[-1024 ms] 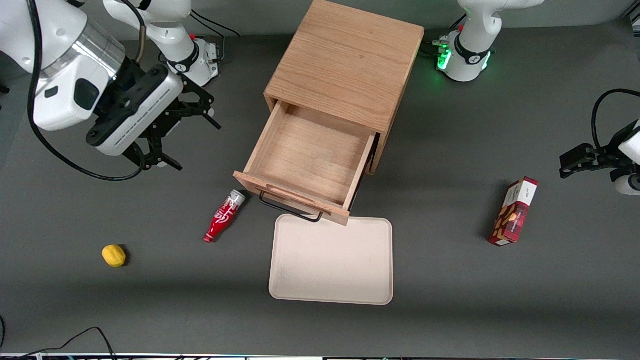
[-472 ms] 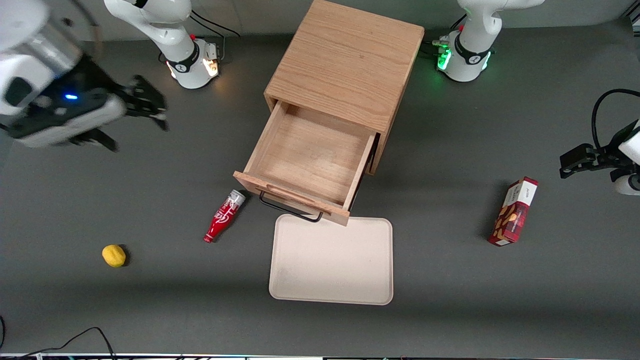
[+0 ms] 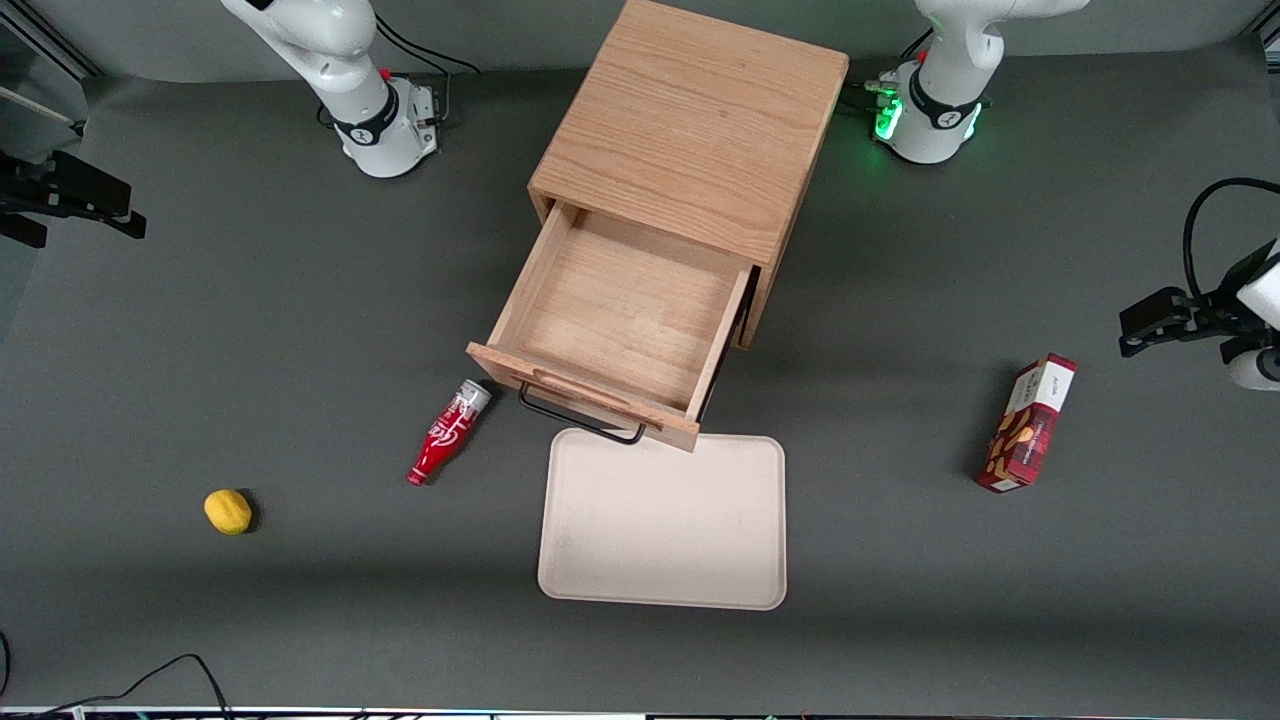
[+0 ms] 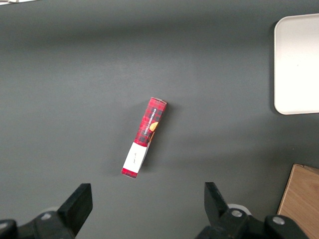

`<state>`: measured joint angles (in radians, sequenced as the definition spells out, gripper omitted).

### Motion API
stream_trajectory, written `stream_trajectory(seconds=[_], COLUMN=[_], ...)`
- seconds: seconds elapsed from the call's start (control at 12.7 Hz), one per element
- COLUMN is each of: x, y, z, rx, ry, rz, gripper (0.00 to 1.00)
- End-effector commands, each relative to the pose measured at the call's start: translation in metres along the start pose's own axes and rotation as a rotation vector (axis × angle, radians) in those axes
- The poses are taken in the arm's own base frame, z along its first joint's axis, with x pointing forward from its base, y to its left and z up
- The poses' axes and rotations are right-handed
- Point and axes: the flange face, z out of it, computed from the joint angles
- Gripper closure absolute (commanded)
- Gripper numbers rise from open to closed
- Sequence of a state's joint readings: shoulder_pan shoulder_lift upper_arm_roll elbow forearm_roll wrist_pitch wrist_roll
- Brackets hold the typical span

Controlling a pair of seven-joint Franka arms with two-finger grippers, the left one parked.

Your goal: Open upper drawer

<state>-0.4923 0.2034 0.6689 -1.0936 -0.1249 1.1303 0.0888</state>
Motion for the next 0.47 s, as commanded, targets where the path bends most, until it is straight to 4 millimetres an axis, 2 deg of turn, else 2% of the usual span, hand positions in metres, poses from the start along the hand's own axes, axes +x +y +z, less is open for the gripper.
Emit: stream_trajectory(seconds=[0.0, 0.08, 0.24, 0.31, 0.39], x=[-0.021, -0.03, -0.054, -0.064, -0.068], y=[-0.017, -0.002, 0.008, 0.003, -0.017], z=[0.016, 0.017, 0.043, 0.052, 0.052], rx=[-0.033, 0.005, 0.052, 0.044, 0.035], ry=[0.0, 0.032, 0.097, 0.128, 0.136], rz=[0.065, 0.11, 0.15, 0.155, 0.121], gripper=[0.0, 0.0, 0.0, 0.0, 0.0])
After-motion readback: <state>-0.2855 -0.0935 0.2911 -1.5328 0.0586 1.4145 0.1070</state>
